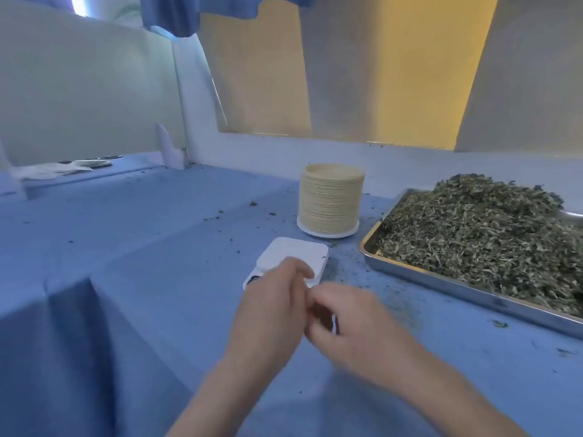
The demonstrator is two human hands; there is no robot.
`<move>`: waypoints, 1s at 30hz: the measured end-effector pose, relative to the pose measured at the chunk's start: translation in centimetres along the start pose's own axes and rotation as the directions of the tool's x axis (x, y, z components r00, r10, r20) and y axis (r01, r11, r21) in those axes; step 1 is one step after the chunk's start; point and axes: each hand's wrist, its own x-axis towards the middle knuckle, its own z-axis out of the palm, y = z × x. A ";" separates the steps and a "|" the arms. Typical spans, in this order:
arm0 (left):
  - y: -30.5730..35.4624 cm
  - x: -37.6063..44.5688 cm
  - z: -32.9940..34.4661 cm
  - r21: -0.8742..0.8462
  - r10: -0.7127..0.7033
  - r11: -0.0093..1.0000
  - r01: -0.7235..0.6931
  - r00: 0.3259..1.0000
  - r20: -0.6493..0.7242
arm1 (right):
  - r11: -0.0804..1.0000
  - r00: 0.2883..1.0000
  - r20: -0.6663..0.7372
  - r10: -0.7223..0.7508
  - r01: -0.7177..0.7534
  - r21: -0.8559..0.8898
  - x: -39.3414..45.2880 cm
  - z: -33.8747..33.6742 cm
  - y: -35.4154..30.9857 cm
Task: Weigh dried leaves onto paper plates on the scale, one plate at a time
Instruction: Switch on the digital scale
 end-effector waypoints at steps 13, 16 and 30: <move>-7.9 12.0 1.7 0.283 -0.148 0.956 0.078 0.961 0.235 | 0.865 0.956 0.251 0.155 -0.008 -0.502 10.4 0.9 8.8; -9.3 11.8 1.9 0.234 -0.174 0.963 0.132 0.971 0.165 | 0.843 0.952 0.264 0.158 0.009 -0.538 10.4 1.7 9.3; -10.6 11.6 1.6 0.065 -0.248 0.967 0.246 0.969 0.019 | 0.744 0.938 0.305 0.167 0.083 -0.663 11.5 3.4 8.3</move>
